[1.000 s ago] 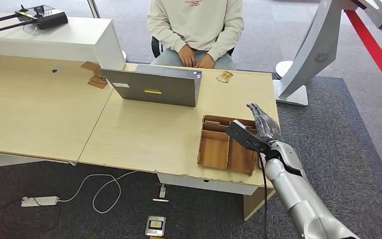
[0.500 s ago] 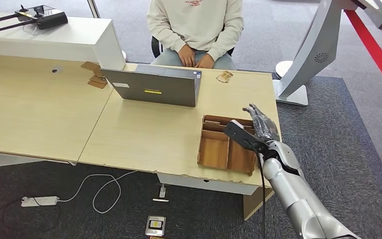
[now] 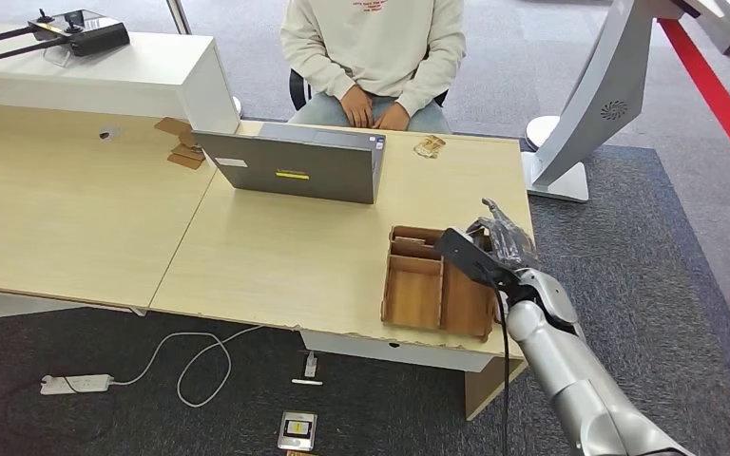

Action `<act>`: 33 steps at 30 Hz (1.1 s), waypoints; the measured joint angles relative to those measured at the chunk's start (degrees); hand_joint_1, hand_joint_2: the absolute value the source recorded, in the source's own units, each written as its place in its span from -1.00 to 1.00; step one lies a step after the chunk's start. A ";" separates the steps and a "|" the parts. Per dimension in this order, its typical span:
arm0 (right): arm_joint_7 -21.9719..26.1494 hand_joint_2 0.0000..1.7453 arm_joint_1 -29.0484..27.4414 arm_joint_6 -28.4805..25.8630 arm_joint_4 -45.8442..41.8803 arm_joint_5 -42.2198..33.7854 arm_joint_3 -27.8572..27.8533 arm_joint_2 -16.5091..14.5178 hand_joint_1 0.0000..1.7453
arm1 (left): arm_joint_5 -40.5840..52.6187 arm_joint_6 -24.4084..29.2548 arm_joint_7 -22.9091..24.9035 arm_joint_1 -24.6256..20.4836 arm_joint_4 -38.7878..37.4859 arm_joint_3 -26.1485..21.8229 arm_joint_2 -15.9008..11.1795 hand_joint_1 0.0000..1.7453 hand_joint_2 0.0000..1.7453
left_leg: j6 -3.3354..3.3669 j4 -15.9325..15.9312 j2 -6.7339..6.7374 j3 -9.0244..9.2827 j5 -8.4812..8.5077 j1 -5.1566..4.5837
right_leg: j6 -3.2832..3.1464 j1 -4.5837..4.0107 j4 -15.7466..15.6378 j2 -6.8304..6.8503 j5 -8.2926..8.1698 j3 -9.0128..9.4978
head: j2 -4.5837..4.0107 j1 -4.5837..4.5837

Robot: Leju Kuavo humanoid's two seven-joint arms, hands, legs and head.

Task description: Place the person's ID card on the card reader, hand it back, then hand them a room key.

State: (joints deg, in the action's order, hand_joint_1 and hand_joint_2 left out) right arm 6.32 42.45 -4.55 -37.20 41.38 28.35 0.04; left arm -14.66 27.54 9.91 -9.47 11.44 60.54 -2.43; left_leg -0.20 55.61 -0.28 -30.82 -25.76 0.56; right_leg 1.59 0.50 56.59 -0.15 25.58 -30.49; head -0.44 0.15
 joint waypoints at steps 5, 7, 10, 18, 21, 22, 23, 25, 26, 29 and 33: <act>0.01 1.00 -0.08 -1.76 -0.02 -0.56 -0.05 0.49 1.00 | 0.65 0.18 0.01 0.00 -0.01 0.04 0.00 -1.00 -1.00 | 0.00 0.00 0.00 0.00 0.00 0.00 | 0.00 0.00 0.00 0.00 0.00 0.00 | 0.00 0.00; 0.18 1.00 -0.11 -2.88 -0.14 -0.97 -0.18 0.68 1.00 | 0.81 0.30 0.00 0.00 0.00 0.14 0.00 -1.00 -1.00 | 0.00 0.00 0.00 0.00 0.00 0.00 | 0.00 0.00 0.00 0.00 0.00 0.00 | 0.00 0.00; 0.85 1.00 -0.10 -4.44 -0.89 -1.81 -0.41 0.95 1.00 | 1.06 0.38 -0.01 0.00 -0.01 0.32 0.00 -1.00 -1.00 | 0.00 0.00 0.00 0.00 0.00 0.00 | 0.00 0.00 0.00 0.00 -0.01 0.00 | 0.00 0.00; 0.87 1.00 1.65 -6.72 -6.94 -4.56 -2.40 1.98 1.00 | 1.78 0.39 -0.49 0.04 0.01 0.47 0.01 -1.00 -1.00 | 0.00 0.01 0.00 0.00 0.00 0.00 | 0.00 0.00 0.00 0.00 -0.01 0.00 | 0.00 0.00; 0.48 1.00 3.53 -7.37 -9.03 -5.33 -3.55 2.64 1.00 | 2.37 0.39 -0.76 0.06 0.01 0.50 0.01 -1.00 -1.00 | 0.00 0.01 0.01 0.01 0.01 -0.01 | 0.00 0.01 0.00 0.00 -0.01 0.00 | 0.00 0.00; 0.32 1.00 4.20 -7.45 -9.68 -5.51 -3.98 2.93 1.00 | 2.56 0.39 -0.83 0.06 0.00 0.52 0.00 -1.00 -1.00 | 0.00 0.01 0.01 0.01 0.01 -0.01 | 0.00 0.01 0.00 0.00 -0.01 0.00 | 0.00 0.00; 0.18 1.00 4.83 -7.49 -10.29 -5.67 -4.41 3.25 1.00 | 2.72 0.39 -0.90 0.06 0.00 0.55 0.00 -1.00 -1.00 | 0.00 0.02 0.01 0.01 0.01 -0.01 | 0.00 0.01 0.00 0.00 -0.01 0.00 | 0.00 0.00; -0.01 1.00 6.04 -7.49 -11.39 -5.90 -5.23 3.87 1.00 | 2.95 0.39 -1.02 0.07 0.01 0.66 0.00 -1.00 -1.00 | 0.00 0.02 0.01 0.01 0.00 -0.01 | 0.00 0.01 0.00 0.00 -0.01 0.00 | 0.00 0.00; -0.01 1.00 6.57 -7.49 -11.87 -5.96 -5.62 4.17 1.00 | 3.04 0.39 -1.08 0.07 0.01 0.74 0.00 -1.00 -1.00 | 0.00 0.02 0.01 0.01 0.00 -0.01 | 0.01 0.02 0.00 0.00 -0.02 0.00 | 0.00 0.00; -0.10 1.00 7.81 -7.54 -12.96 -6.03 -6.64 4.88 1.00 | 3.25 0.39 -1.20 0.07 0.01 0.89 0.00 -1.00 -1.00 | 0.00 0.02 0.01 0.01 0.00 -0.01 | 0.01 0.02 0.00 0.00 -0.02 0.00 | 0.00 0.00; -0.11 1.00 8.42 -7.86 -13.34 -6.04 -7.49 5.23 1.00 | 3.36 0.39 -1.23 0.06 0.01 0.93 0.00 -1.00 -1.00 | 0.00 0.01 0.00 0.00 0.00 0.00 | 0.00 0.02 0.00 0.00 -0.01 0.00 | 0.00 0.00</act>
State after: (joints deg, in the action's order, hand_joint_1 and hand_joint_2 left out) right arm 6.21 50.86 -12.41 -50.54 35.34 20.86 5.27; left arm -11.30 27.93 8.68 -9.41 11.45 61.48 -2.43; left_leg -0.20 55.62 -0.27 -30.82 -25.76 0.55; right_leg 1.60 0.52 56.58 -0.15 25.57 -30.49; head -0.44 0.15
